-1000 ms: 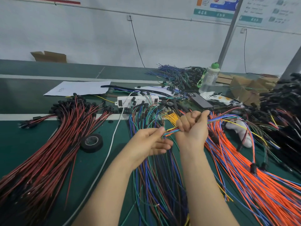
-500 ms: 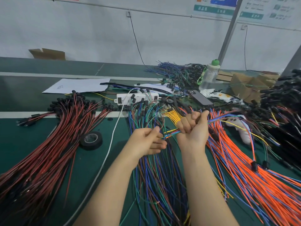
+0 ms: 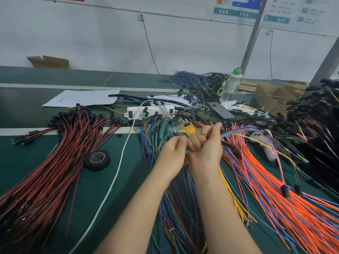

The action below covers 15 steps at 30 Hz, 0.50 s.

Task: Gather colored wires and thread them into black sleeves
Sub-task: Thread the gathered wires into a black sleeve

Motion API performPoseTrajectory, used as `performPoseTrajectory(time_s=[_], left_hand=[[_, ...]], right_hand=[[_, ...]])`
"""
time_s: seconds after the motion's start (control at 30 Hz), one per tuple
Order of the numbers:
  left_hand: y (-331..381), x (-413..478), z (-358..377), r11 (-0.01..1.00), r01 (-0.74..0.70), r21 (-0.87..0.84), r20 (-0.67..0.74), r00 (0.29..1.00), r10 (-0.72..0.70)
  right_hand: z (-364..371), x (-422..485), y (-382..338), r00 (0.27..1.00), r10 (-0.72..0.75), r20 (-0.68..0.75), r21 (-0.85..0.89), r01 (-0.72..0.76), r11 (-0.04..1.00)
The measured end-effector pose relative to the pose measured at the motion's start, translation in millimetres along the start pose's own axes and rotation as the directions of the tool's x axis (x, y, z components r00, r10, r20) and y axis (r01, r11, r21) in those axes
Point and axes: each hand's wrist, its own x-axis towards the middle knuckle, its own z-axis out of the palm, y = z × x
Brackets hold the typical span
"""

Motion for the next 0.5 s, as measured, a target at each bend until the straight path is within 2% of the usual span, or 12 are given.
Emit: performPoseTrajectory(time_s=[0.03, 0.07, 0.17, 0.3, 0.43, 0.5], left_hand=[[-2.4, -1.3, -3.9, 0.976, -0.112, 0.189, 0.059, 0.993, 0.102], [-2.9, -3.2, -6.3, 0.937, -0.202, 0.286, 0.115, 0.978, 0.176], [-0.4, -6.9, -4.3, 0.901, -0.283, 0.329, 0.160, 0.957, 0.242], [6.9, -4.9, 13.6, 0.924, -0.198, 0.326, 0.167, 0.974, 0.150], [19.8, 2.3, 28.7, 0.986, -0.031, 0.163, 0.358, 0.933, -0.029], [20.2, 11.8, 34.6, 0.987, 0.061, 0.147, 0.365, 0.924, -0.111]], right_hand=[[-1.2, 2.2, -5.9, 0.999, -0.029, -0.017, -0.004, 0.029, 1.000], [-2.4, 4.2, -10.9, 0.998, -0.050, -0.028, -0.002, 0.050, 0.999], [-4.5, 6.4, -20.4, 0.995, -0.094, -0.042, -0.016, 0.093, 0.996], [-10.7, 8.4, -29.6, 0.980, -0.195, -0.044, -0.159, 0.185, 0.970], [-24.9, 10.4, -55.9, 0.972, -0.231, -0.039, -0.108, 0.226, 0.968], [-28.8, 11.4, -73.9, 0.963, -0.257, -0.078, -0.121, 0.246, 0.962]])
